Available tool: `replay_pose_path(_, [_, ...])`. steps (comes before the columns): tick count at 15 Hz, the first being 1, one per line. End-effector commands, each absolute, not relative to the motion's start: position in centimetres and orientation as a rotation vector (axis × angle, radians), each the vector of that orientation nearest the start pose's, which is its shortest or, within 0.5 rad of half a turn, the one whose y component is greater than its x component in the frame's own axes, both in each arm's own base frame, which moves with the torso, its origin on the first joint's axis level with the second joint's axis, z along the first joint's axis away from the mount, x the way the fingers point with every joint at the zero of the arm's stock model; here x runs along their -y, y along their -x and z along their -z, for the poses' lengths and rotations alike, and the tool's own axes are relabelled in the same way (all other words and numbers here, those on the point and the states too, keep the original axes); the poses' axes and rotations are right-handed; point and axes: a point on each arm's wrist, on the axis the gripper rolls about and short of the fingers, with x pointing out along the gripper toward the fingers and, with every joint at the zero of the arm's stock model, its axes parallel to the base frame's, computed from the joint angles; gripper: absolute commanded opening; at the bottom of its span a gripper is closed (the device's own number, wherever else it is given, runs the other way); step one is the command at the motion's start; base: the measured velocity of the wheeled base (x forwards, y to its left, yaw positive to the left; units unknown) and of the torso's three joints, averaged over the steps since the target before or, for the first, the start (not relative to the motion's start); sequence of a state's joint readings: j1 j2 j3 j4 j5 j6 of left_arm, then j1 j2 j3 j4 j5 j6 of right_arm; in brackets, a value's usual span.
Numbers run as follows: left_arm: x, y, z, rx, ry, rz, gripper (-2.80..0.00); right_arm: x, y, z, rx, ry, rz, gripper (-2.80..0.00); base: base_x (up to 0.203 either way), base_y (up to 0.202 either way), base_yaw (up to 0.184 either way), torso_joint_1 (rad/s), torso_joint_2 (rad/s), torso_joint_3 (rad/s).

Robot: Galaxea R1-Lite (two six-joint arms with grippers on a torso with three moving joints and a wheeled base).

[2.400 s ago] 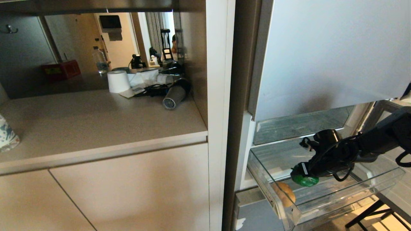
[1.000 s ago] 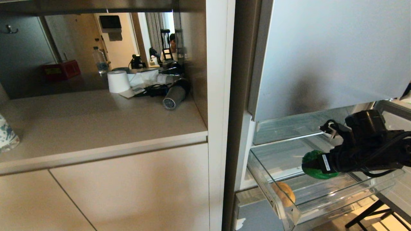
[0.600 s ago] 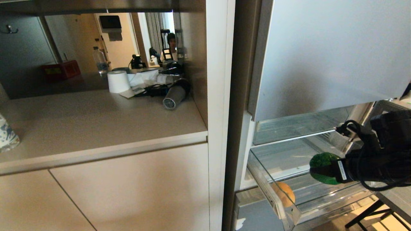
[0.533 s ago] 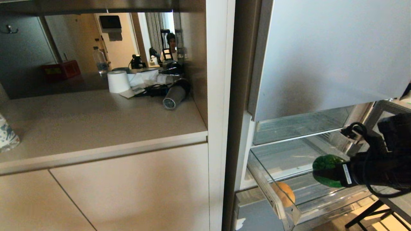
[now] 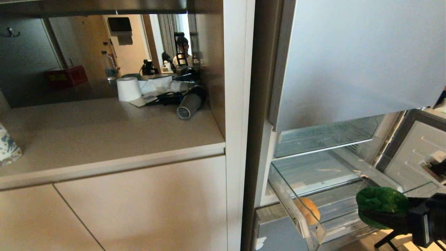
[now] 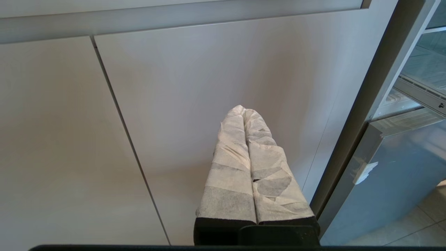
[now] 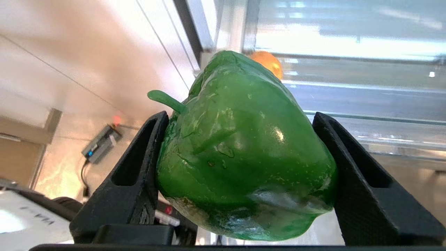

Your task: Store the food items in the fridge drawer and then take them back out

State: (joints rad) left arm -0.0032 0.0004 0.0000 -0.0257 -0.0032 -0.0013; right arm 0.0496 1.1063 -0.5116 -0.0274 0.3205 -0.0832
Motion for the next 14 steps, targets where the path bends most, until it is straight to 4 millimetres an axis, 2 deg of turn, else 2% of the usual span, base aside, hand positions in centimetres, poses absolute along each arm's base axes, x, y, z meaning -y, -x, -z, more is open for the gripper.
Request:
replay_pose_path(1, [0.0, 2.2, -7.5, 0.017, 0.002, 0.006, -2.80, -1.3, -12.1, -18.5, -0.484, 0.011, -0.388, -2.80, 0.000, 0.000, 0.000, 0.000, 0.00, 0.000])
replay_pose_path(5, [0.0, 2.2, -7.5, 0.017, 0.002, 0.006, -2.80, -1.2, -11.0, -18.4, -0.460, 0.018, -0.379, -2.80, 0.002, -0.001, 0.025, -0.001, 0.00, 0.002])
replay_pose_path(14, [0.0, 2.2, -7.5, 0.017, 0.002, 0.006, -2.80, -1.2, -9.7, -18.0, -0.433, 0.025, -0.385, -2.80, -0.001, -0.009, 0.174, 0.001, 0.00, 0.002])
